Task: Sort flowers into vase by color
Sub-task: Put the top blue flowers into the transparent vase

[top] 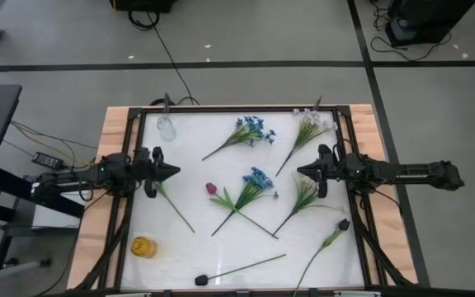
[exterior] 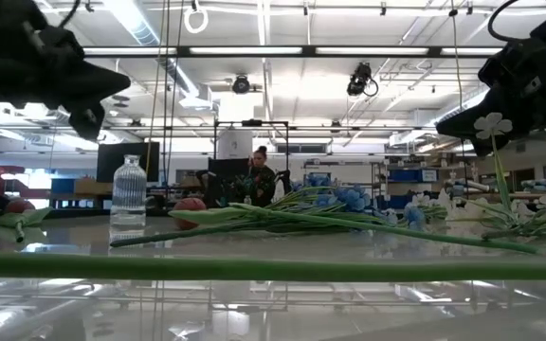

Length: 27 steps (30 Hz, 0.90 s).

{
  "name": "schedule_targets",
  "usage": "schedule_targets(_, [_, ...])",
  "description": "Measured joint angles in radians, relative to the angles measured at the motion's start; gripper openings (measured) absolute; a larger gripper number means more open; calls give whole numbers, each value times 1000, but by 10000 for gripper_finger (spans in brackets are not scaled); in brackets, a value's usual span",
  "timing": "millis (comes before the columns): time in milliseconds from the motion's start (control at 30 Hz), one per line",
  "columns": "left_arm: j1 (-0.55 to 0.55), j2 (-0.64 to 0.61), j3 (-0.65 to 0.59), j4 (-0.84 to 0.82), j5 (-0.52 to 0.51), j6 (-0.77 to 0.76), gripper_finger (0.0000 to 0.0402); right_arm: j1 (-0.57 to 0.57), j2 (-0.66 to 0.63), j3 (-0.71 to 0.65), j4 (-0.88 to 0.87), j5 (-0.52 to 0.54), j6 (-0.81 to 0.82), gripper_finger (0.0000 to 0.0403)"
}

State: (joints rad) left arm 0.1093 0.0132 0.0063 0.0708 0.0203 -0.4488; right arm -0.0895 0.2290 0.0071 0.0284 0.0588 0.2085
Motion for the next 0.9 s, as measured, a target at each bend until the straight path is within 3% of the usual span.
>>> schedule_targets(133, [0,0,0,0,-77,-169,25,0,0,0,54,-2,-32,23])
schedule_targets(267, [0,0,0,-7,-132,-219,25,0,0,0,214,20,152,23])
schedule_targets(467, [0,25,0,13,-188,-315,25,0,20,0,424,258,358,23])
schedule_targets(600, [0,99,3,50,-190,-323,25,0,57,1,435,405,610,23])
schedule_targets(667, [4,160,18,39,-202,-330,25,-1,89,0,434,396,719,23])
schedule_targets(900, [23,451,169,42,-190,-331,25,0,271,32,424,198,950,23])
